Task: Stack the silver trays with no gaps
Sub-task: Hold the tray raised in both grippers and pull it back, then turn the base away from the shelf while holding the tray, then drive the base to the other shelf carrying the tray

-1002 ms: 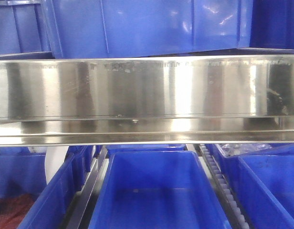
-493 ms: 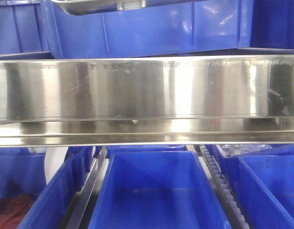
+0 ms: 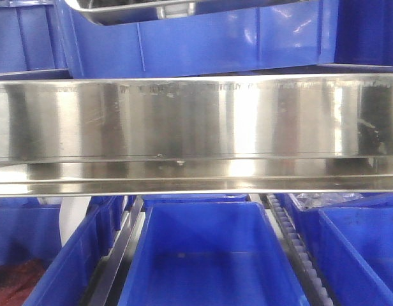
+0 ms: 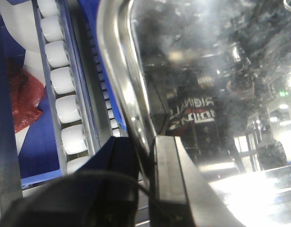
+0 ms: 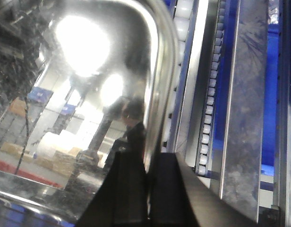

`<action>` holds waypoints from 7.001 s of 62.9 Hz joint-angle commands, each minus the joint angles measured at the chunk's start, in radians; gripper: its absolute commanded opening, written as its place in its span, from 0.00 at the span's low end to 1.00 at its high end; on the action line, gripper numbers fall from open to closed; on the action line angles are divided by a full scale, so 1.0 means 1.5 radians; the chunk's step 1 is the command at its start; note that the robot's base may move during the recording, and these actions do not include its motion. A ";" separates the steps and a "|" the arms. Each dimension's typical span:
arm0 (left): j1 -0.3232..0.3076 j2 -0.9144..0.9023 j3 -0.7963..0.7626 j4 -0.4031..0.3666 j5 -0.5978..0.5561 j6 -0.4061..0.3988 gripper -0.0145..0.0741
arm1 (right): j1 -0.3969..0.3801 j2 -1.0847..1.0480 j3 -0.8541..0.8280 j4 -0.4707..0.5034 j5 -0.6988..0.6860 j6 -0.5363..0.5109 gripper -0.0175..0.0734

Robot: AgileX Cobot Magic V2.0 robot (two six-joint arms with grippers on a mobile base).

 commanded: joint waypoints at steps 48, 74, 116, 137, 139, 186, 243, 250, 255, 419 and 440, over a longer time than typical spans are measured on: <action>-0.011 -0.022 -0.018 -0.009 0.028 0.023 0.11 | 0.006 -0.025 -0.022 0.005 -0.004 -0.012 0.25; -0.011 -0.022 -0.018 -0.010 0.028 0.023 0.11 | 0.006 -0.025 -0.022 0.005 -0.004 -0.012 0.25; -0.011 -0.022 -0.018 -0.010 0.028 0.023 0.11 | 0.006 -0.025 -0.022 0.005 -0.004 -0.012 0.25; -0.011 -0.022 -0.018 -0.010 0.028 0.023 0.11 | 0.006 -0.025 -0.022 0.005 -0.004 -0.012 0.25; -0.011 -0.022 -0.018 -0.010 0.028 0.023 0.11 | 0.006 -0.025 -0.022 0.005 -0.004 -0.012 0.25; -0.011 -0.022 -0.018 -0.011 0.028 0.023 0.11 | 0.006 -0.025 -0.022 0.005 -0.003 -0.012 0.25; -0.011 -0.022 -0.018 -0.014 0.028 0.023 0.11 | 0.006 -0.025 -0.022 0.005 -0.003 -0.012 0.25; -0.011 -0.022 -0.018 -0.020 0.028 0.023 0.11 | 0.006 -0.025 -0.022 0.005 -0.003 -0.012 0.25; -0.011 -0.022 -0.018 -0.024 0.028 0.023 0.11 | 0.006 -0.025 -0.022 0.005 -0.003 -0.012 0.25; -0.011 -0.021 -0.018 -0.110 0.026 0.023 0.11 | 0.006 -0.025 -0.022 0.005 -0.002 -0.012 0.25; -0.010 -0.021 -0.018 -0.122 0.026 0.023 0.11 | 0.006 -0.025 -0.022 0.005 -0.002 -0.012 0.25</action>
